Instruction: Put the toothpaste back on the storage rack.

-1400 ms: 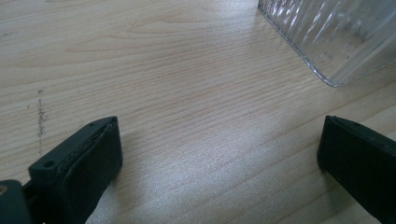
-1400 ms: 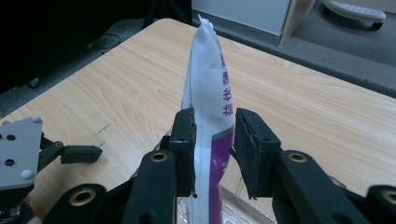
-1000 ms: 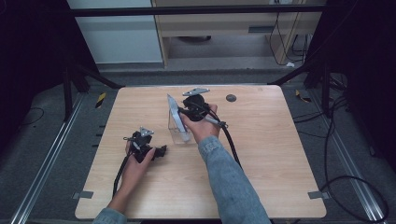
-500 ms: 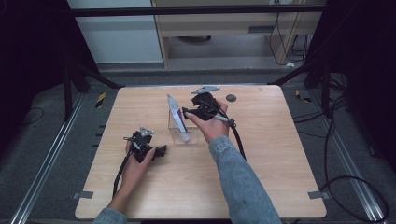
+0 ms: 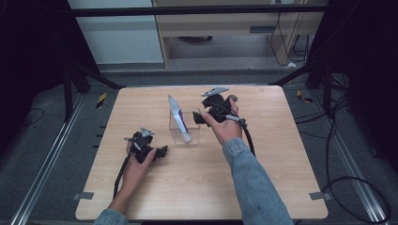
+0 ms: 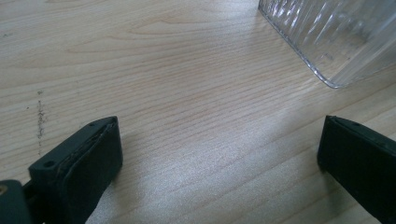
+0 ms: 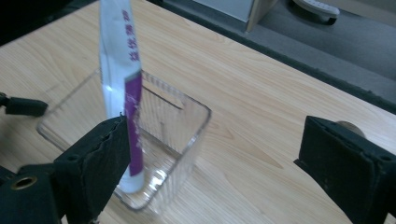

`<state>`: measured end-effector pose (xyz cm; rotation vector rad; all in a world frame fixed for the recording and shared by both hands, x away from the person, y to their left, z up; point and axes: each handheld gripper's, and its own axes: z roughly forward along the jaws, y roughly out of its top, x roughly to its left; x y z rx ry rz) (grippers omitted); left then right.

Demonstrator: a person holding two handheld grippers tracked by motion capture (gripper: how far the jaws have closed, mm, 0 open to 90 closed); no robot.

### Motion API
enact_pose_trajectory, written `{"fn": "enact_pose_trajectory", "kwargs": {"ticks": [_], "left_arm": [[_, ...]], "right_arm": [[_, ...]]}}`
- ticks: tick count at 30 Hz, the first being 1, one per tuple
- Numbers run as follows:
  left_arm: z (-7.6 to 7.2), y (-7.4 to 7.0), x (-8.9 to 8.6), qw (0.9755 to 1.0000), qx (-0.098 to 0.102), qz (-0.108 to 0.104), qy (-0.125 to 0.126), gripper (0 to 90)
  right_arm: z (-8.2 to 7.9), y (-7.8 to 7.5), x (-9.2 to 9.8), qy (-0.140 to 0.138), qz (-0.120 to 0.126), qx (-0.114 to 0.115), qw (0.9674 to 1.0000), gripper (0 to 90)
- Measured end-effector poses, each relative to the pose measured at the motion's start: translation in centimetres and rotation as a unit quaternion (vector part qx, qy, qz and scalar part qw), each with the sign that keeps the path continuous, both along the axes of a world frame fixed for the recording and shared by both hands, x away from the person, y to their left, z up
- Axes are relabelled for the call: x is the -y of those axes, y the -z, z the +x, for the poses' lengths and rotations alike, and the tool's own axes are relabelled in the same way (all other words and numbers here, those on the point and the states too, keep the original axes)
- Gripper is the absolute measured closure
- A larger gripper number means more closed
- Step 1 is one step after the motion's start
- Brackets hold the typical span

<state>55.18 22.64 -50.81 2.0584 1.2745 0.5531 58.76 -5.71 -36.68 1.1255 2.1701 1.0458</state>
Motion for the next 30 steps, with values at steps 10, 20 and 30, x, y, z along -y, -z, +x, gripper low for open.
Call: {"fn": "enact_pose_trajectory", "kwargs": {"ticks": [10, 20, 30], "left_arm": [[0.0, 0.0, 0.0, 1.0000, 0.000, 0.001, 0.001, 0.0], [0.0, 0.0, 0.0, 1.0000, 0.000, 0.001, 0.001, 0.0], [0.0, 0.0, 0.0, 1.0000, 0.000, 0.001, 0.001, 0.0]], "right_arm": [[-1.0, 0.8, 3.2, 0.026, -0.026, -0.001, 0.9993, 9.6], [-2.0, 1.7, 6.0, 0.046, -0.031, -0.003, 0.9984, 9.8], [-2.7, 3.6, 8.6, 0.049, -0.053, -0.014, 0.9973, 11.0]]}}
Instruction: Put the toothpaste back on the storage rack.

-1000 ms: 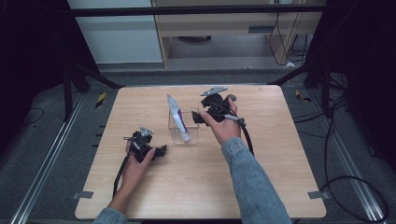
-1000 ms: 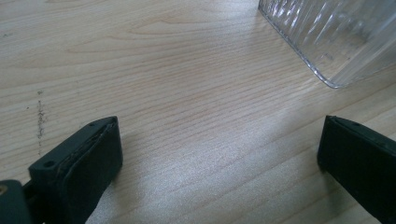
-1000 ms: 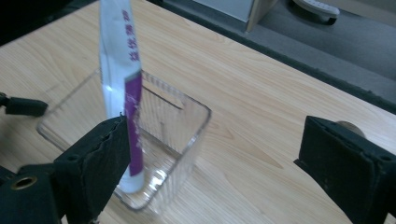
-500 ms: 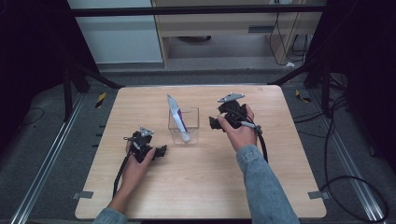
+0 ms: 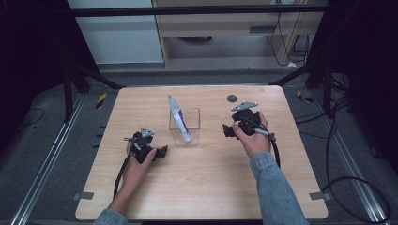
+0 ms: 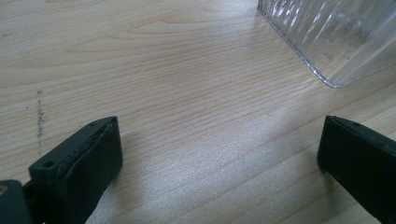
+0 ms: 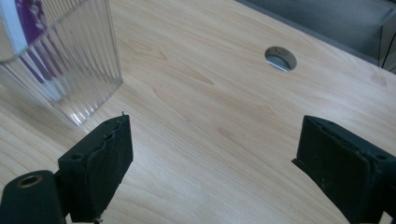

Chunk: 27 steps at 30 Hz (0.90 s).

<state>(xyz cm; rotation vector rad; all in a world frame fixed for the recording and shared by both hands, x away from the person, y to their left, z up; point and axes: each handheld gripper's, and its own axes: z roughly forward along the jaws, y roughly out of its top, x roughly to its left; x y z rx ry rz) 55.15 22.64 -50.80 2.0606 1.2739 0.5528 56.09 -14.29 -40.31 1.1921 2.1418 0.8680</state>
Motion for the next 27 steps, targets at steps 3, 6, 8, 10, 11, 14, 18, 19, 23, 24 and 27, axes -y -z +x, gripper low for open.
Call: {"fn": "enact_pose_trajectory", "kwargs": {"ticks": [3, 6, 8, 10, 11, 14, 18, 19, 23, 24, 27], "left_arm": [[0.0, 0.0, 0.0, 1.0000, 0.000, 0.000, 0.000, 0.0], [0.0, 0.0, 0.0, 1.0000, 0.000, 0.000, 0.000, 0.0], [0.0, 0.0, 0.0, 1.0000, 0.000, -0.001, 0.000, 0.0], [0.0, 0.0, 0.0, 1.0000, 0.001, -0.001, 0.000, 0.0], [0.0, 0.0, 0.0, 1.0000, 0.000, 0.000, 0.000, 0.0], [0.0, 0.0, 0.0, 1.0000, 0.000, 0.000, 0.000, 0.0], [0.0, 0.0, 0.0, 1.0000, 0.000, 0.001, 0.000, 0.0], [0.0, 0.0, 0.0, 1.0000, 0.000, 0.000, 0.000, 0.0], [0.0, 0.0, 0.0, 1.0000, 0.000, 0.001, 0.000, 0.0], [0.0, 0.0, 0.0, 1.0000, 0.000, 0.001, 0.000, 0.0], [-0.1, 0.0, 0.0, 1.0000, 0.001, 0.001, 0.001, 0.0]], "right_arm": [[-0.3, 0.6, 0.9, 0.004, 0.001, -0.005, 1.0000, 12.9], [-0.6, 1.2, 1.8, 0.011, 0.004, -0.010, 0.9999, 14.1], [-0.8, 1.6, 2.4, 0.014, 0.004, -0.013, 0.9998, 14.3], [-1.1, 2.0, 3.0, 0.013, 0.000, -0.014, 0.9998, 14.3], [-1.2, 2.2, 3.2, 0.015, -0.002, -0.014, 0.9998, 14.3], [-1.4, 2.7, 4.0, 0.019, -0.001, -0.016, 0.9997, 13.8], [-1.7, 3.3, 5.0, 0.025, -0.002, -0.021, 0.9994, 12.8], [-1.8, 3.4, 5.2, 0.027, -0.005, -0.023, 0.9994, 12.5], [-2.0, 3.9, 6.1, 0.032, -0.008, -0.027, 0.9991, 12.0], [-2.1, 4.1, 6.3, 0.032, -0.008, -0.030, 0.9990, 11.9], [-2.4, 4.6, 6.6, 0.029, -0.011, -0.036, 0.9989, 11.9]]}}
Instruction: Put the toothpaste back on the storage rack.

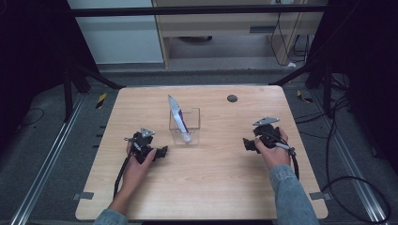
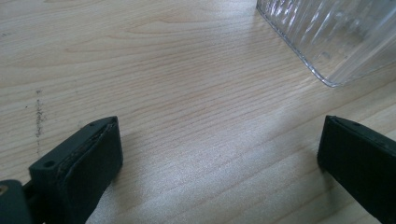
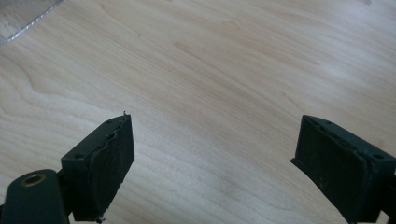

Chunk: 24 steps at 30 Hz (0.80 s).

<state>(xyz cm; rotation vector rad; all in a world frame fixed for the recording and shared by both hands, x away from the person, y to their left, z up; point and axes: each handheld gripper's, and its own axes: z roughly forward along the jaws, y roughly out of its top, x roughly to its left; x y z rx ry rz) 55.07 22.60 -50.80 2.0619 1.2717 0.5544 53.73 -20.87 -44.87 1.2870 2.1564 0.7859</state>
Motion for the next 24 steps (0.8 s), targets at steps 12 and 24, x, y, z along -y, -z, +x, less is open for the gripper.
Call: {"fn": "enact_pose_trajectory", "kwargs": {"ticks": [12, 24], "left_arm": [[0.1, 0.0, 0.0, 1.0000, 0.000, 0.000, 0.001, 0.0], [0.1, 0.0, 0.0, 1.0000, 0.000, 0.000, 0.002, 0.0]], "right_arm": [[0.0, 2.0, 2.2, 0.026, 0.041, 0.001, 0.9988, 11.5], [1.4, 3.8, 4.6, 0.091, 0.076, -0.002, 0.9929, 11.4]]}}
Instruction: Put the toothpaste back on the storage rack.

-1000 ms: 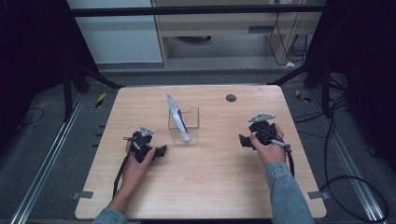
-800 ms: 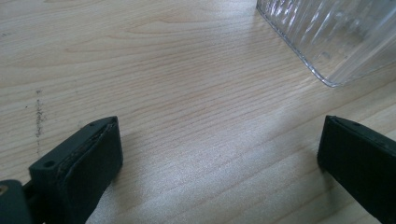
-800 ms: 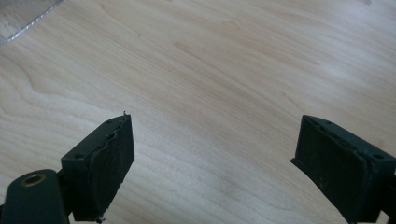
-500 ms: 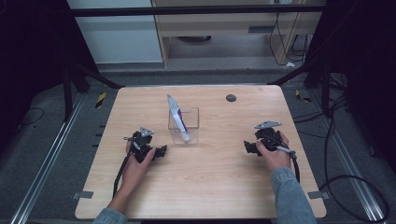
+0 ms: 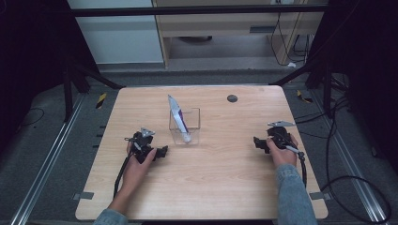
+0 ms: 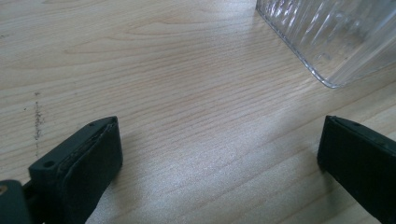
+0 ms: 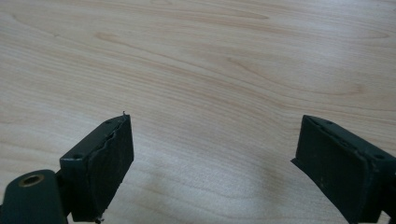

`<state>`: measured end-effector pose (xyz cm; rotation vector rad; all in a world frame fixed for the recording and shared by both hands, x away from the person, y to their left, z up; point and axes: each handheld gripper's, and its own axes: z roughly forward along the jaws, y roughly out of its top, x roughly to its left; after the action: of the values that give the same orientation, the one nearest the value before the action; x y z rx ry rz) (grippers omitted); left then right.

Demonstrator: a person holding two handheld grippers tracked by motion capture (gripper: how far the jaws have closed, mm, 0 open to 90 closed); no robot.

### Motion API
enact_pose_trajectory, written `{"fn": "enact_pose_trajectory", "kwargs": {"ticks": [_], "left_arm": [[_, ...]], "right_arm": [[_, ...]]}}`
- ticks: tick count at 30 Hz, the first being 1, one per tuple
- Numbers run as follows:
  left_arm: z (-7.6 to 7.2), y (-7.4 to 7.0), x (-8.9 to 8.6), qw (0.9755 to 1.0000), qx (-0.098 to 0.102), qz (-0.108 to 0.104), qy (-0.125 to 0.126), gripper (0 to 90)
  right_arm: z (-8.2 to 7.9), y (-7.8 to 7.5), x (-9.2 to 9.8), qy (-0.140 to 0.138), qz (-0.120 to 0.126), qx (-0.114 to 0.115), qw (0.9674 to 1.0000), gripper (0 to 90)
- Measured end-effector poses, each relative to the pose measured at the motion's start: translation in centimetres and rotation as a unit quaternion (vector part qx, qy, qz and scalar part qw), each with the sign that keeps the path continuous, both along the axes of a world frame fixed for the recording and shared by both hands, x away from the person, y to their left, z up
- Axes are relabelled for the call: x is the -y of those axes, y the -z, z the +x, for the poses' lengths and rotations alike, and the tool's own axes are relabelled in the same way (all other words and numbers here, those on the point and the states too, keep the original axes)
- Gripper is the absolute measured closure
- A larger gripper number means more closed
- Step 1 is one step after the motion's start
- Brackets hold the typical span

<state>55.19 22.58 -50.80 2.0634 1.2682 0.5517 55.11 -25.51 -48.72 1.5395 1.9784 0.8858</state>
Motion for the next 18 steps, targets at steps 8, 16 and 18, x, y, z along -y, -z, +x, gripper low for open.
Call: {"fn": "enact_pose_trajectory", "kwargs": {"ticks": [8, 16, 18], "left_arm": [[0.0, 0.0, 0.0, 1.0000, 0.000, 0.000, 0.000, 0.0], [0.0, 0.0, 0.0, 1.0000, 0.000, 0.000, 0.001, 0.0], [0.1, 0.0, 0.0, 1.0000, 0.000, 0.000, 0.001, 0.0]], "right_arm": [[0.5, 1.0, 0.0, 0.030, -0.002, 0.004, 0.9996, 10.6], [1.0, 2.3, -0.7, 0.023, -0.010, 0.004, 0.9997, 8.9], [1.1, 2.3, -1.0, 0.018, -0.009, 0.005, 0.9998, 8.9]]}}
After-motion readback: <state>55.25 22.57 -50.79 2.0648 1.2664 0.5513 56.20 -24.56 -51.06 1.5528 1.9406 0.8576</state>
